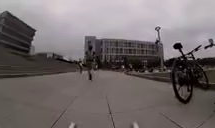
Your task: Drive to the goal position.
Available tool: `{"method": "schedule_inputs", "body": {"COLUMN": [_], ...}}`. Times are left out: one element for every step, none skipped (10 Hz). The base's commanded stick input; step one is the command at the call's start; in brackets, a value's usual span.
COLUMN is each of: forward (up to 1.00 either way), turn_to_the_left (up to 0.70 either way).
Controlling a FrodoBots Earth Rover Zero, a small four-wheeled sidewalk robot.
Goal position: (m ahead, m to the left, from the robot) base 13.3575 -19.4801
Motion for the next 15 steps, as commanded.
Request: {"method": "schedule_inputs", "body": {"forward": [0.45, 0.45, 0.45, 0.45, 0.45, 0.45, 0.45, 0.45, 0.45, 0.45, 0.45, 0.45, 0.45, 0.45, 0.45], "turn_to_the_left": [0.0, 0.0, 0.0, 0.0, 0.0, 0.0, 0.0, 0.0, 0.0, 0.0, 0.0, 0.0, 0.0, 0.0, 0.0]}}
